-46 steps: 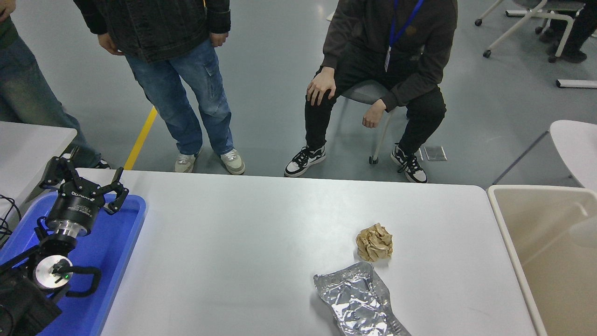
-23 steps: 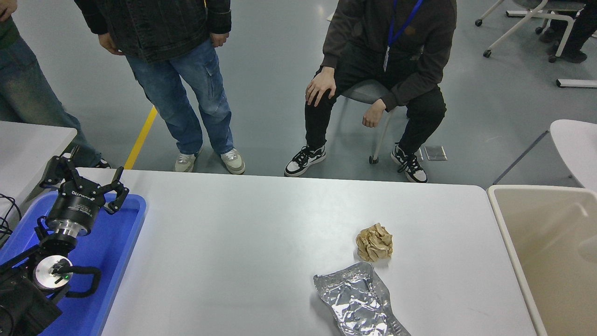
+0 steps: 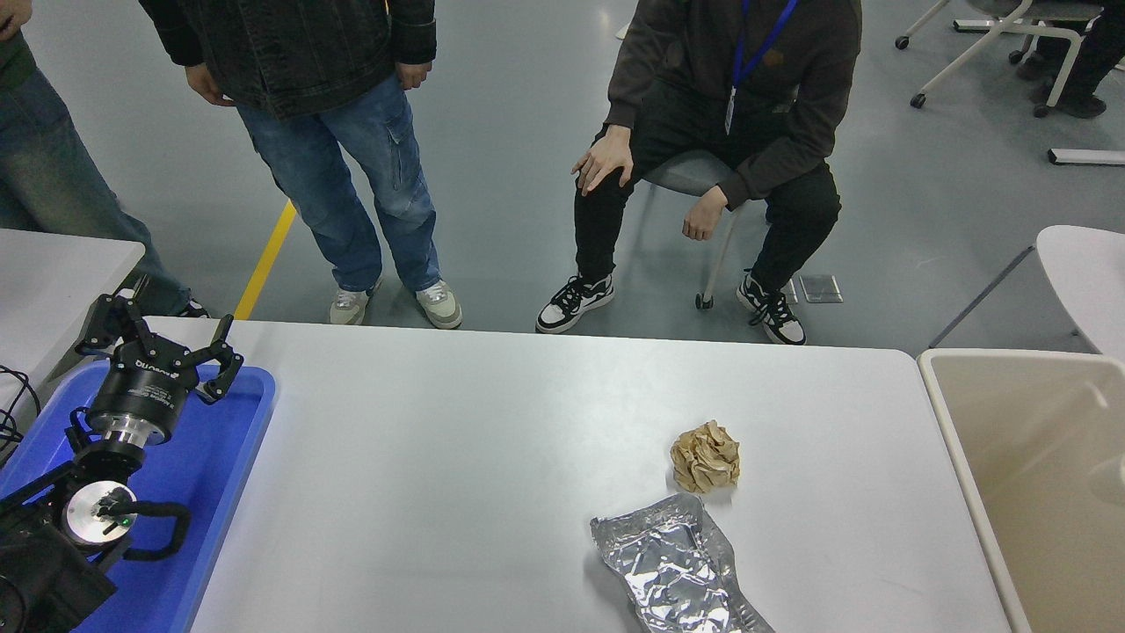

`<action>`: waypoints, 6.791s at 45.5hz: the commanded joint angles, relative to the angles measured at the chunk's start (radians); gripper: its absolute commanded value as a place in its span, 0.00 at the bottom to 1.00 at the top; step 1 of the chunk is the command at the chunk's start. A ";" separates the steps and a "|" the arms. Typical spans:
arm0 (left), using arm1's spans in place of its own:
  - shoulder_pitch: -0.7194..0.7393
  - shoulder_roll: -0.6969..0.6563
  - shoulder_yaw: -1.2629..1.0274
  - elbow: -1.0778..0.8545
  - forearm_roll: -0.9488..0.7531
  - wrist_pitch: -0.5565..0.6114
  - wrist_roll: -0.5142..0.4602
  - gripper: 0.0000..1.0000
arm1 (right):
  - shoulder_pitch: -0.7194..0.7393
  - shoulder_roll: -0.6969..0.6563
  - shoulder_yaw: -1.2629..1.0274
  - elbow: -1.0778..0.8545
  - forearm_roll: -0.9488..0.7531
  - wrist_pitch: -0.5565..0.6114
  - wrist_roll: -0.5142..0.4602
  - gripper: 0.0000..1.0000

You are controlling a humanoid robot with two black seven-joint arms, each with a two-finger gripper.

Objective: Clean the table surface

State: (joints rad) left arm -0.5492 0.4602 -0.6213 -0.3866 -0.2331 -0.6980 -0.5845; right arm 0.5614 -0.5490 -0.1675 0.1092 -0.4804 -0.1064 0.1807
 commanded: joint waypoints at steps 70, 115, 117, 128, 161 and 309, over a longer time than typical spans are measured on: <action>0.002 0.000 0.000 0.000 0.000 0.000 0.000 1.00 | 0.029 -0.074 0.298 -0.085 0.381 0.185 -0.006 0.99; 0.002 0.000 0.000 0.000 0.000 0.000 0.000 1.00 | -0.124 -0.209 1.138 0.429 0.473 0.241 -0.017 0.99; 0.002 0.000 0.000 0.000 0.000 0.000 0.000 1.00 | -0.167 -0.209 1.206 0.502 0.470 0.240 -0.015 0.99; 0.002 0.000 0.000 0.000 0.000 0.000 0.000 1.00 | -0.360 -0.135 1.517 0.820 0.268 0.246 -0.015 0.99; 0.000 0.000 0.000 0.000 0.000 0.000 0.000 1.00 | -0.408 0.096 1.577 1.021 0.125 0.293 -0.012 0.99; 0.000 0.000 0.000 0.000 0.000 0.000 0.000 1.00 | -0.015 -0.086 0.562 1.152 -0.384 0.137 0.128 0.99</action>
State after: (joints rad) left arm -0.5492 0.4602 -0.6212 -0.3864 -0.2332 -0.6979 -0.5844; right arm 0.4302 -0.5748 0.6885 1.2011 -0.6544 0.0564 0.3211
